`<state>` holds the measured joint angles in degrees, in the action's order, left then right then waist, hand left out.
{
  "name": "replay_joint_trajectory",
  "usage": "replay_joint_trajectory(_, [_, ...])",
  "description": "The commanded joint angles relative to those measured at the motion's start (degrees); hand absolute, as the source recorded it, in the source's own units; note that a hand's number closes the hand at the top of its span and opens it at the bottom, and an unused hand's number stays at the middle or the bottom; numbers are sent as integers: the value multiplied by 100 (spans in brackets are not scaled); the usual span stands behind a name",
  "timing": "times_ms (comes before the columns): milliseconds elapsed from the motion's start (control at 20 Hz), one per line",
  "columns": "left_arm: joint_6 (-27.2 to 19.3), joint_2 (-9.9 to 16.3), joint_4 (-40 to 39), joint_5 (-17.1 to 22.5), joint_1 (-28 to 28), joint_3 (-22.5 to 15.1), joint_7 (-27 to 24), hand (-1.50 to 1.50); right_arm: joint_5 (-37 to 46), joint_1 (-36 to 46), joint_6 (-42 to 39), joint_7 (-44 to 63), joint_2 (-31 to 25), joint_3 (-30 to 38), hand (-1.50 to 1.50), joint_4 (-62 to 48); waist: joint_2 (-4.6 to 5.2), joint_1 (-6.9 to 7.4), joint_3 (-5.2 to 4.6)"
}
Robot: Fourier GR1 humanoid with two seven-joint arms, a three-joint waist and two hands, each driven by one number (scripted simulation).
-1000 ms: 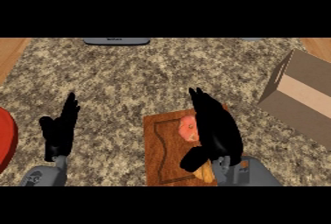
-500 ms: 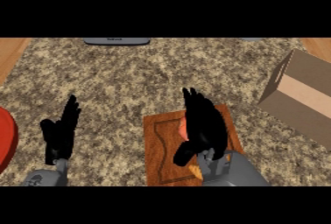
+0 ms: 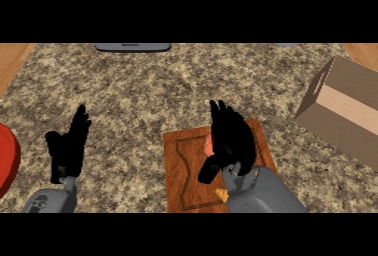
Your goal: Pick the squash from the cutting board and place it in the cardboard box
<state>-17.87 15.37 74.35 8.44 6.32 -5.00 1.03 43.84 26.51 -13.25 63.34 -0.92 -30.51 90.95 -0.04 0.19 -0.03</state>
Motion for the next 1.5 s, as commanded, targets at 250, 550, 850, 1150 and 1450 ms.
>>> replay_joint_trajectory(250, [180, -68, -90, -45, -150, 115, -280, 0, 87, 273, -269, 708, 87, 126, -150, -659, 3, 22, 0])
replay_joint_trajectory(550, [77, -211, 278, -189, -151, 24, 123, 0, 55, 238, 358, 525, 89, -212, -150, -1231, 3, 49, 4])
replay_joint_trajectory(850, [394, -20, 105, -84, -57, 376, 86, 0, 221, 112, -10, 83, 88, 255, -150, -1328, 3, 0, 2])
replay_joint_trajectory(1150, [359, -112, 689, -243, -459, 292, 306, 0, 111, 35, -278, -251, -157, 565, -150, -1147, -7, -2, 4])
replay_joint_trajectory(1450, [250, -451, 0, -561, 63, 375, 34, 0, 140, 241, 517, -289, 90, 171, -150, -1886, 5, 1, 3])
